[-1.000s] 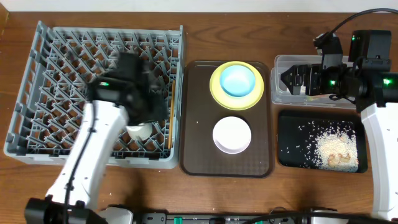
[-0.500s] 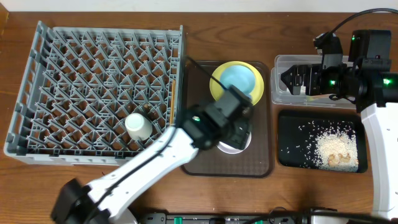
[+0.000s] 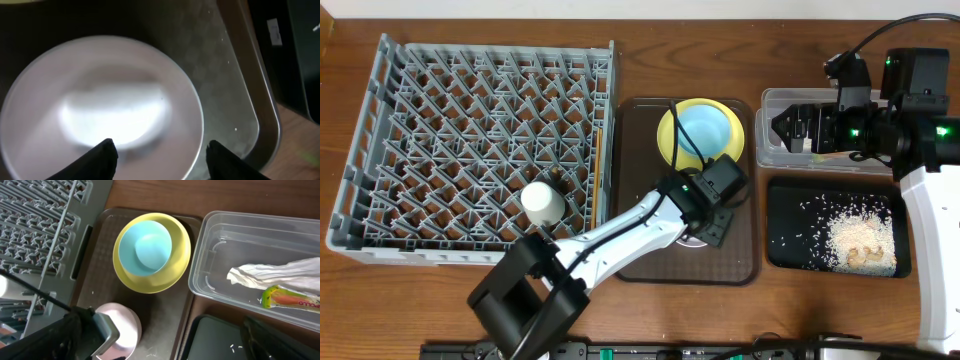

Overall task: Sort waste into correct bins and load items into the dishwasher
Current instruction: 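Reach the left gripper to the white bowl on the brown tray and grasp it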

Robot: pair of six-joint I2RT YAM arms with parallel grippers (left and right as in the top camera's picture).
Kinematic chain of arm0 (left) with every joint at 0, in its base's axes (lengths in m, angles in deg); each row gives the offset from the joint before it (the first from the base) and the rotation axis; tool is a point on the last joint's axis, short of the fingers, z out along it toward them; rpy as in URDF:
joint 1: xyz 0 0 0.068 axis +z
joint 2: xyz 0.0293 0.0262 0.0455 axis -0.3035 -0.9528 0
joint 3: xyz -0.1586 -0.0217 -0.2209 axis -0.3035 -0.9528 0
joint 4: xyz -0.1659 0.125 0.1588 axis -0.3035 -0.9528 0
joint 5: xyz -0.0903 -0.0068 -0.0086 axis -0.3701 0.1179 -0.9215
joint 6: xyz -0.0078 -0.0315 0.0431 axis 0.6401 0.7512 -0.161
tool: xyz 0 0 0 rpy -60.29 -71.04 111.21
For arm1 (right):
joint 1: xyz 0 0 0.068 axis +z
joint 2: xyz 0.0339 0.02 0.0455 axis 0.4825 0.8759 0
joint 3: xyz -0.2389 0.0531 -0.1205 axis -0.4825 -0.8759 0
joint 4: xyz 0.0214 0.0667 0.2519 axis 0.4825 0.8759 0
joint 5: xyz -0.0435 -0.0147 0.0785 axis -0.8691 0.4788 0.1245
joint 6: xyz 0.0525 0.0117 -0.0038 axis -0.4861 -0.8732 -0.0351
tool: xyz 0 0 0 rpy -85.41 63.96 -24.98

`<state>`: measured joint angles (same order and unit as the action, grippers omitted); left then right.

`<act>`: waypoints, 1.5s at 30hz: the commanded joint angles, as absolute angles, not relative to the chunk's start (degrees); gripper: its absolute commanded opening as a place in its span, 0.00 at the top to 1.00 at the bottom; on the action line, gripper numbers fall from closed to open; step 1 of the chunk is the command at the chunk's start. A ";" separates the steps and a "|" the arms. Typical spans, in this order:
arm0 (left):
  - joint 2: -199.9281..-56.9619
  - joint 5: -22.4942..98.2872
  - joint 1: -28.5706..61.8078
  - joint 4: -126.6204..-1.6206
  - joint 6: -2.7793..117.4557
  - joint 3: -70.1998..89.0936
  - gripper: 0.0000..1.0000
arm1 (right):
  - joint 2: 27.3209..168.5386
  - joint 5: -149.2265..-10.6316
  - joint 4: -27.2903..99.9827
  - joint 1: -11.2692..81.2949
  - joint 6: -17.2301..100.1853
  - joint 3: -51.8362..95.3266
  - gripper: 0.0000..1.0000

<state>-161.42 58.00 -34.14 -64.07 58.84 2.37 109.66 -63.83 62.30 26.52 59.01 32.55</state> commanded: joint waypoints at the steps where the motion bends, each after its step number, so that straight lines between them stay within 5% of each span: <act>1: -162.53 58.51 -34.71 -62.62 59.38 2.47 0.41 | 109.94 -63.79 62.32 26.30 59.31 32.79 0.01; 23: -167.36 58.70 -37.42 -58.08 59.36 2.23 0.66 | 109.94 -63.79 62.32 26.30 59.29 32.79 0.01; 32: -165.59 58.73 -37.38 -58.10 59.36 2.23 0.92 | 109.94 -63.79 62.32 26.30 59.31 32.79 0.01; 45: -157.18 58.66 -33.66 -59.61 59.38 2.34 0.93 | 109.94 -63.79 62.32 26.30 59.29 32.79 0.01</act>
